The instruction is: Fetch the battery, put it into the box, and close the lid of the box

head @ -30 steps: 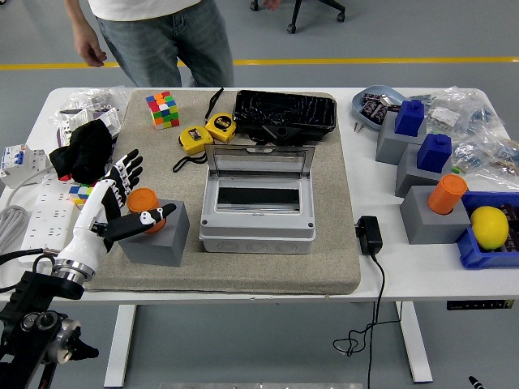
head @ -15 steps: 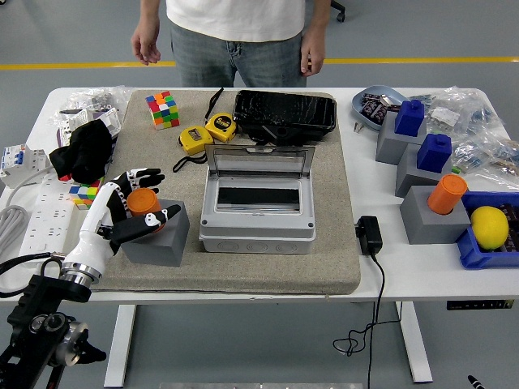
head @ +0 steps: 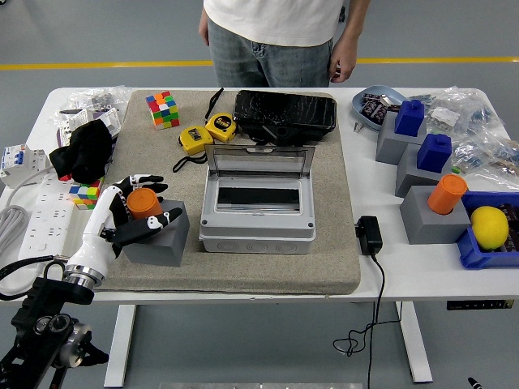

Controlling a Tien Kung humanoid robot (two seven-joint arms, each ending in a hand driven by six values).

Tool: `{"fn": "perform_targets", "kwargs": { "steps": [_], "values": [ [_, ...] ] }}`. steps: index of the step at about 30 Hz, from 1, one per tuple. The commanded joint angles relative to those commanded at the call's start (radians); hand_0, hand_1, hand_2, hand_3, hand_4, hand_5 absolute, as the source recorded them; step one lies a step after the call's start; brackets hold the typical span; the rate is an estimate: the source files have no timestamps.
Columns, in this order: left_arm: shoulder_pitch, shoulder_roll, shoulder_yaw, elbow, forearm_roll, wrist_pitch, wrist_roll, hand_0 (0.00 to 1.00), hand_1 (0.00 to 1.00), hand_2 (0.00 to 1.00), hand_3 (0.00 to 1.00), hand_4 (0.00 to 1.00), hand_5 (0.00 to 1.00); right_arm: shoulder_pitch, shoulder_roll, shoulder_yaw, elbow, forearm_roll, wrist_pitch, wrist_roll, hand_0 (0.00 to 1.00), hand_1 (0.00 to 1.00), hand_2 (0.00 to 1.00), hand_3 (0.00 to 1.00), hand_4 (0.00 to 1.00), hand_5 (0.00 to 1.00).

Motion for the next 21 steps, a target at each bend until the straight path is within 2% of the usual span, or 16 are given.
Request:
{"fn": "perform_targets", "kwargs": {
  "steps": [1,6,7,12,13,18,19,21],
  "values": [
    [0.000,0.000,0.001,0.000,-0.001,0.001,0.000,0.407,0.518,0.417,0.414,0.998,0.002,0.000,0.000,0.001,0.000,-0.001,0.000,0.000,0.768,0.722,0.733,0.766,0.998,0.998],
    [0.000,0.000,0.005,0.002,-0.010,0.013,-0.002,0.407,0.518,0.417,0.414,0.998,0.002,-0.002,0.000,0.000,0.000,-0.001,0.001,0.000,0.768,0.722,0.733,0.766,0.998,0.998],
    [0.000,0.000,0.006,0.003,-0.012,0.017,-0.003,0.278,0.346,0.330,0.312,0.998,0.002,-0.002,-0.001,-0.001,0.000,-0.001,0.001,0.000,0.769,0.722,0.733,0.766,0.998,0.998],
    [0.000,-0.001,0.010,0.007,-0.028,0.040,-0.007,0.278,0.346,0.330,0.312,0.998,0.002,-0.003,-0.001,0.000,0.000,-0.002,0.000,-0.001,0.769,0.722,0.733,0.766,0.998,0.998],
    [-0.001,-0.001,0.011,0.007,-0.029,0.044,-0.008,0.163,0.209,0.217,0.200,0.998,0.002,-0.004,-0.001,0.001,0.000,-0.002,0.000,-0.001,0.769,0.722,0.733,0.766,0.998,0.998],
    [-0.006,-0.002,0.016,0.011,-0.031,0.065,-0.010,0.163,0.209,0.217,0.200,0.998,0.002,-0.003,-0.001,0.001,0.000,-0.001,0.000,0.000,0.769,0.722,0.733,0.766,0.998,0.998],
    [-0.007,-0.002,0.017,0.011,-0.031,0.069,-0.011,0.123,0.154,0.171,0.173,0.998,0.002,-0.002,-0.001,0.002,0.000,-0.001,0.000,0.000,0.768,0.722,0.733,0.765,0.998,0.998],
    [-0.009,-0.003,0.019,0.014,-0.033,0.084,-0.014,0.123,0.154,0.171,0.173,0.998,0.002,-0.001,-0.001,0.003,0.000,-0.001,-0.001,0.000,0.768,0.722,0.733,0.765,0.998,0.998]
  ]
}}
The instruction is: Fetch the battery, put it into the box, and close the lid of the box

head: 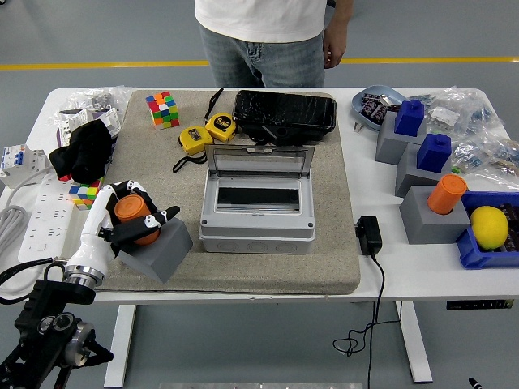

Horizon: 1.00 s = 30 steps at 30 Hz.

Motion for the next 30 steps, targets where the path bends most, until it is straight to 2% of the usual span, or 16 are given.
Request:
{"fn": "perform_targets", "kwargs": {
  "steps": [3,4,9,10,18,30],
  "values": [
    [-0.003,-0.001,0.003,0.004,-0.009,0.015,-0.004,0.123,0.154,0.171,0.173,0.998,0.002,0.001,-0.001,0.001,0.000,0.001,0.000,0.001,0.768,0.722,0.733,0.765,0.998,0.998],
    [-0.005,0.000,0.006,0.005,-0.015,0.024,-0.006,0.094,0.101,0.131,0.108,0.998,0.002,0.002,-0.002,0.002,0.000,0.001,0.000,0.001,0.768,0.722,0.733,0.766,0.998,0.998],
    [-0.008,0.000,0.010,0.003,-0.027,0.049,-0.013,0.094,0.101,0.131,0.108,0.998,0.002,0.003,-0.001,0.003,0.000,0.000,0.000,0.000,0.768,0.722,0.733,0.766,0.998,0.998],
    [-0.009,0.000,0.010,0.003,-0.029,0.055,-0.016,0.076,0.072,0.105,0.073,0.998,0.002,0.003,-0.001,0.004,0.000,-0.001,0.000,0.000,0.767,0.722,0.733,0.766,0.998,0.998],
    [-0.015,0.003,0.011,-0.002,-0.044,0.082,-0.027,0.061,0.051,0.085,0.056,0.998,0.002,0.002,0.000,0.005,0.000,-0.001,0.000,-0.001,0.768,0.722,0.733,0.766,0.998,0.998],
    [-0.033,0.013,0.025,-0.045,-0.071,0.116,-0.033,0.048,0.025,0.067,0.042,0.998,0.002,0.003,0.001,0.008,0.000,-0.001,0.001,-0.002,0.767,0.722,0.733,0.766,0.998,0.998]
  ]
}}
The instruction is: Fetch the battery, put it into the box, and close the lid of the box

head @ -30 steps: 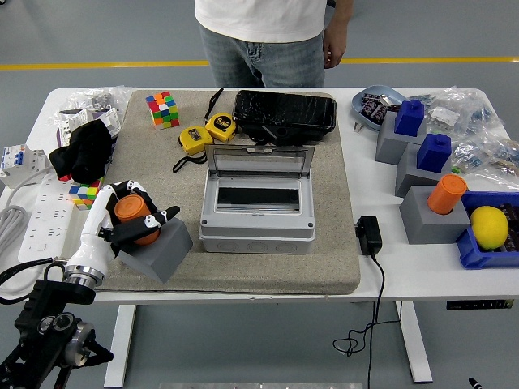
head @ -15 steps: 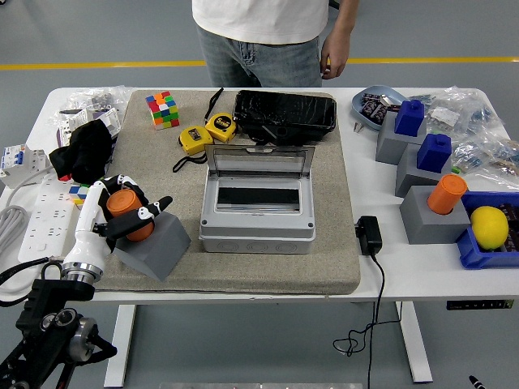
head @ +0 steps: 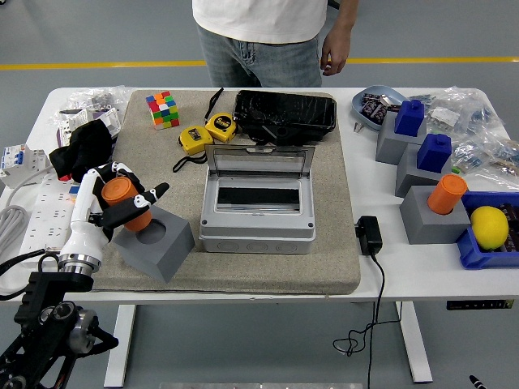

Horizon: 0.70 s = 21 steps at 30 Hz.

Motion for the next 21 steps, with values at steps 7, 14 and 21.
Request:
{"fn": "perform_targets", "kwargs": {
  "steps": [7,14,21],
  "values": [
    [-0.015,0.021,0.029,-0.065,0.028,0.083,-0.013,0.031,0.002,0.045,0.019,0.985,0.002,0.001,-0.001,-0.005,0.000,0.002,0.000,-0.001,0.768,0.721,0.733,0.766,0.998,0.998],
    [-0.054,0.089,0.150,-0.174,0.127,0.147,-0.017,0.038,0.002,0.011,0.002,0.969,0.124,0.004,-0.003,-0.009,0.000,0.002,0.002,-0.002,0.768,0.722,0.733,0.766,0.998,0.998],
    [-0.143,0.148,0.301,-0.228,0.345,0.177,0.025,0.045,0.002,0.002,0.002,0.865,0.235,0.005,-0.005,-0.018,-0.002,0.006,0.002,-0.004,0.768,0.721,0.733,0.765,0.998,0.998]
  ]
}}
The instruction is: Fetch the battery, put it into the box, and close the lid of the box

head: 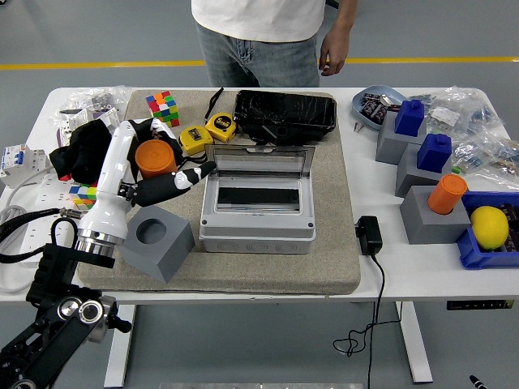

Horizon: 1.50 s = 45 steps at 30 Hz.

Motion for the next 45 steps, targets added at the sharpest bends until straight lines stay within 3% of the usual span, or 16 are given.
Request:
{"fn": "perform_targets", "kwargs": {
  "steps": [10,18,25,36,37,42,43,45],
  "values": [
    [-0.171,0.052,0.246,0.076,0.375,0.001,0.023,0.048,0.002,0.002,0.002,0.817,0.270,0.007,-0.004,-0.007,0.000,0.006,0.001,-0.001,0.768,0.721,0.733,0.766,0.998,0.998],
    [-0.284,0.050,0.391,0.183,0.478,0.011,0.021,0.050,0.002,0.002,0.002,0.804,0.278,0.012,-0.007,-0.025,-0.002,0.021,0.002,-0.002,0.768,0.721,0.732,0.766,0.998,0.998],
    [-0.384,0.025,0.496,0.301,0.524,0.032,0.010,0.054,0.002,0.002,0.002,0.801,0.280,0.020,-0.005,-0.034,0.000,0.024,0.004,-0.004,0.768,0.721,0.732,0.766,0.998,0.998],
    [-0.458,-0.045,0.493,0.481,0.505,0.066,-0.021,0.054,0.002,0.002,0.002,0.804,0.284,0.021,-0.007,-0.058,-0.003,0.040,0.004,-0.004,0.769,0.721,0.732,0.766,0.998,0.998],
    [-0.464,-0.053,0.488,0.504,0.501,0.070,-0.024,0.057,0.002,0.002,0.002,0.836,0.326,0.022,-0.007,-0.059,-0.003,0.039,0.004,-0.004,0.768,0.721,0.732,0.766,0.998,0.998],
    [-0.476,-0.071,0.474,0.557,0.485,0.077,-0.033,0.057,0.002,0.002,0.002,0.836,0.326,0.023,-0.006,-0.059,-0.002,0.038,0.005,-0.005,0.768,0.721,0.732,0.766,0.998,0.998],
    [-0.478,-0.074,0.473,0.564,0.481,0.078,-0.035,0.063,0.002,0.002,0.002,0.884,0.604,0.023,-0.007,-0.061,-0.002,0.039,0.005,-0.005,0.767,0.721,0.732,0.765,0.998,0.998],
    [-0.483,-0.081,0.470,0.583,0.473,0.079,-0.041,0.063,0.002,0.002,0.002,0.884,0.604,0.023,-0.007,-0.067,-0.003,0.043,0.005,-0.005,0.767,0.721,0.732,0.765,0.998,0.998]
  ]
}}
